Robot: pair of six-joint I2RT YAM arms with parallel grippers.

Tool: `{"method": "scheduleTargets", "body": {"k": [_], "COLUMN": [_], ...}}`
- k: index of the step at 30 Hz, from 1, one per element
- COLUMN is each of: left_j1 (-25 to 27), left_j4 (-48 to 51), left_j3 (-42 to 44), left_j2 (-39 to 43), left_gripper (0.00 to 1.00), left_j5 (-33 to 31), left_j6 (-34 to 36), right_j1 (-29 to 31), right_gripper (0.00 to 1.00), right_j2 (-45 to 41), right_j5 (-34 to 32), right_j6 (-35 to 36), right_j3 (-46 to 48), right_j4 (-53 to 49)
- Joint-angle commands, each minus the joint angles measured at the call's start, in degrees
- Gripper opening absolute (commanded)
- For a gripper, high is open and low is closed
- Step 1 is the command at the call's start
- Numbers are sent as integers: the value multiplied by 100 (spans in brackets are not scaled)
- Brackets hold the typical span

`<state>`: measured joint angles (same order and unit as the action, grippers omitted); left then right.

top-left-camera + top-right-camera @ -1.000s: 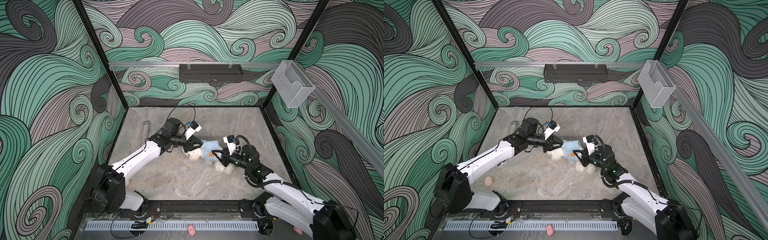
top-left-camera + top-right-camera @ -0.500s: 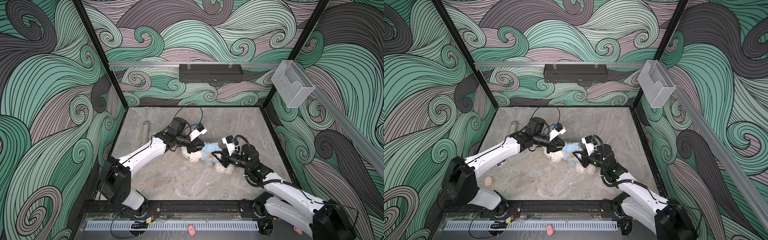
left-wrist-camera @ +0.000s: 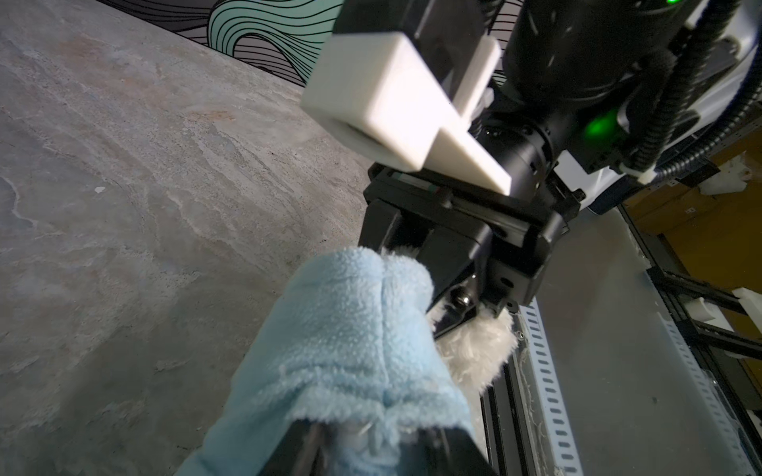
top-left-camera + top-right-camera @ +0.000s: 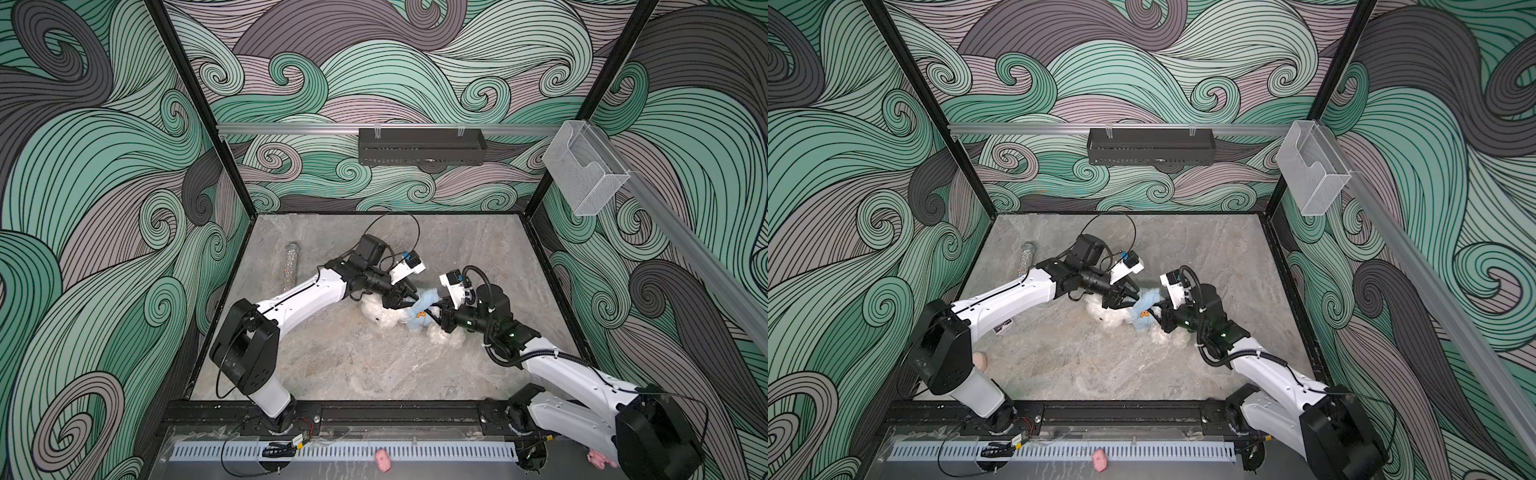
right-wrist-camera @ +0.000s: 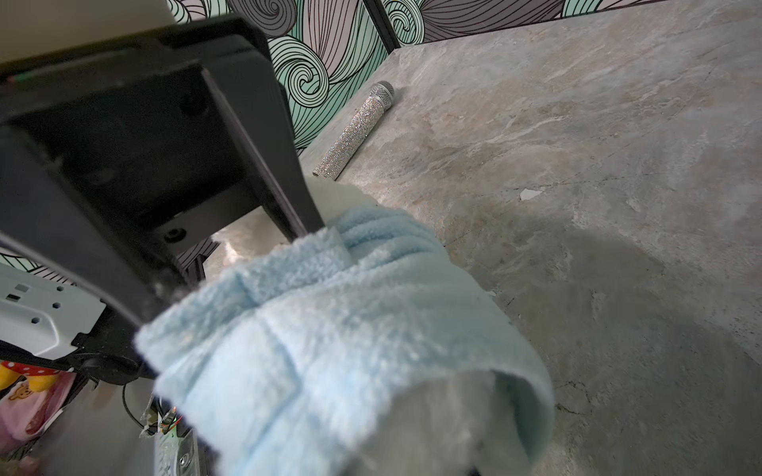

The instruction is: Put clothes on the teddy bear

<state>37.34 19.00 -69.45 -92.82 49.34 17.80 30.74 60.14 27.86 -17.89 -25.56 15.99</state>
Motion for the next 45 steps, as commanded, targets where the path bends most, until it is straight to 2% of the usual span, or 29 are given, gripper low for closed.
{"method": "scheduleTargets", "body": {"k": [1, 6, 9, 10, 13, 15, 18, 19, 22, 24, 26, 32, 35, 37, 41, 45], "left_j1": [349, 547, 716, 737, 722, 619, 244, 163, -29, -238, -406, -559, -561, -544, -373, -141], "left_j4": [658, 601, 381, 319, 326, -138, -2044, -2288, -2235, -2681, -3097, -3359, -3071, -2936, -1727, -656], "left_j3": [-60, -158, -258, -286, -443, -234, 721, 893, 1080, 1337, 1549, 1720, 1687, 1572, 1013, 425], "left_j2": [-141, -329, -622, -699, -758, -462, 333, 516, 828, 929, 1034, 1098, 1087, 1032, 926, 674], "left_gripper": [46, 48, 42, 36, 0, 0, 0, 0, 0, 0, 0, 0, 0, 0, 0, 12], "left_j5": [662, 512, 149, 14, -380, -489, -385, -470, -609, -479, -377, -470, -508, -132, -184, 97], "left_j6": [338, 347, 193, 121, -173, -652, -2028, -2216, -2409, -2833, -3148, -3532, -3361, -3036, -1803, -967], "right_j1": [-33, -41, -3, 12, 8, -91, -464, -554, -640, -646, -646, -648, -648, -648, -648, -648], "right_gripper": [0, 0, 0, 0, 0, 0, 0, 0, 0, 0, 0, 0, 0, 0, 0, 0], "right_j2": [-45, 221, 406, 432, 315, 78, -272, -399, -894, -1172, -1368, -1666, -1704, -1564, -1169, -921], "right_j5": [18, 194, 267, 293, 239, -7, -423, -595, -1130, -1435, -1628, -1953, -1888, -1551, -728, -300], "right_j6": [29, -220, -519, -587, -610, -499, -808, -942, -1116, -1234, -1318, -1528, -1574, -1423, -826, -537], "right_j3": [-529, -649, -695, -698, -626, -437, 34, 200, 525, 644, 697, 771, 777, 746, 576, 411], "right_j4": [886, 1211, 1626, 1724, 1659, 1328, 1130, 1130, 887, 747, 604, 486, 598, 817, 965, 937]}}
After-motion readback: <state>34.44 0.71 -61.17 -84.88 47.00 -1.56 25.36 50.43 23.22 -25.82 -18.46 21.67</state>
